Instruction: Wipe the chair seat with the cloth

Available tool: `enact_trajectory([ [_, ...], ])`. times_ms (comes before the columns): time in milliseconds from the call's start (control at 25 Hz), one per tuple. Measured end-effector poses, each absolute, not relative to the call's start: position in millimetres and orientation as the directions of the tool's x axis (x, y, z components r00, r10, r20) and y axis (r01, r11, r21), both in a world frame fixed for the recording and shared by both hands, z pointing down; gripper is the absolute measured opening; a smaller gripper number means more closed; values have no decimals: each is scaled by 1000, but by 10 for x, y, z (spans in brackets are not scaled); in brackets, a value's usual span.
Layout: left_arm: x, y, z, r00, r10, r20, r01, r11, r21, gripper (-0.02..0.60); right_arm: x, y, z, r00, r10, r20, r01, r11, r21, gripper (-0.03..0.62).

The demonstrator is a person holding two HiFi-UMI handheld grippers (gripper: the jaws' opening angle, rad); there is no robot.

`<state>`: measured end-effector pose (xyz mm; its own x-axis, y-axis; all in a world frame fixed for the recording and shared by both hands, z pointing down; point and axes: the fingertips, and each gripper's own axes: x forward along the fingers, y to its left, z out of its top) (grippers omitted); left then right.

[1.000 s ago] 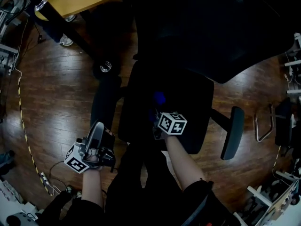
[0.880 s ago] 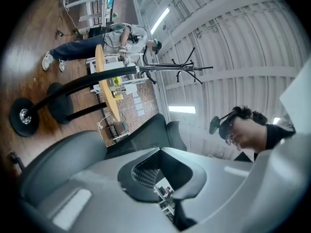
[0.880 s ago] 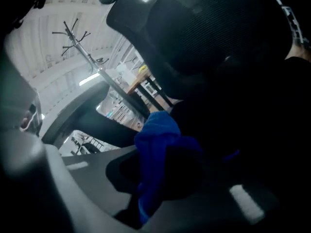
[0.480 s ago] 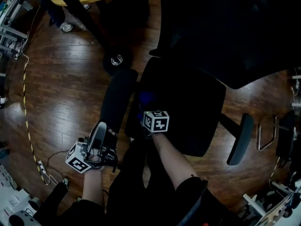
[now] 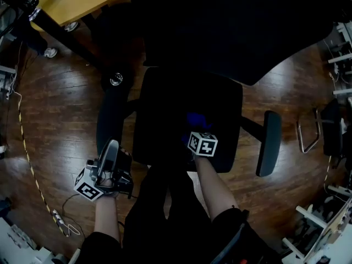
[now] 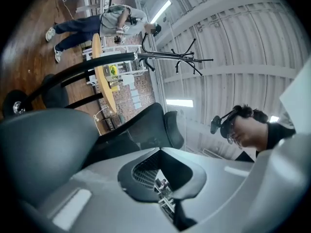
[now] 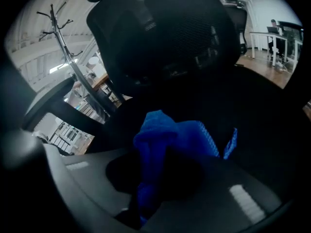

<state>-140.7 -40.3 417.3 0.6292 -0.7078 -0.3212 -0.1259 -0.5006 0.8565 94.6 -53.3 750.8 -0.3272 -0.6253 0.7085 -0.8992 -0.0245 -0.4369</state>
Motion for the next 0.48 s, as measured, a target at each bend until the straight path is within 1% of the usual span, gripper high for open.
enact_trajectory([
  [120,-1242,-467,4167,666,-674,-320,-115,-516,849,0,1627,-327,7454,-222,-638,737,-917,-121,-381,60],
  [280,-1090,-529,4220,694,-653,-302,-118,-518,847,0,2488,1,7231,-38,-648,760,-919,-277,-282,60],
  [360,-1048,-553,4242,704,-648,-289,-135,-522,842,0,2639,66,7173,-13,-657,754,-913,-300,-278,60],
  [480,-1011,-564,4248,705,-648,-289,-140,-526,839,0,2664,74,7243,-5,-656,755,-918,-296,-264,60],
])
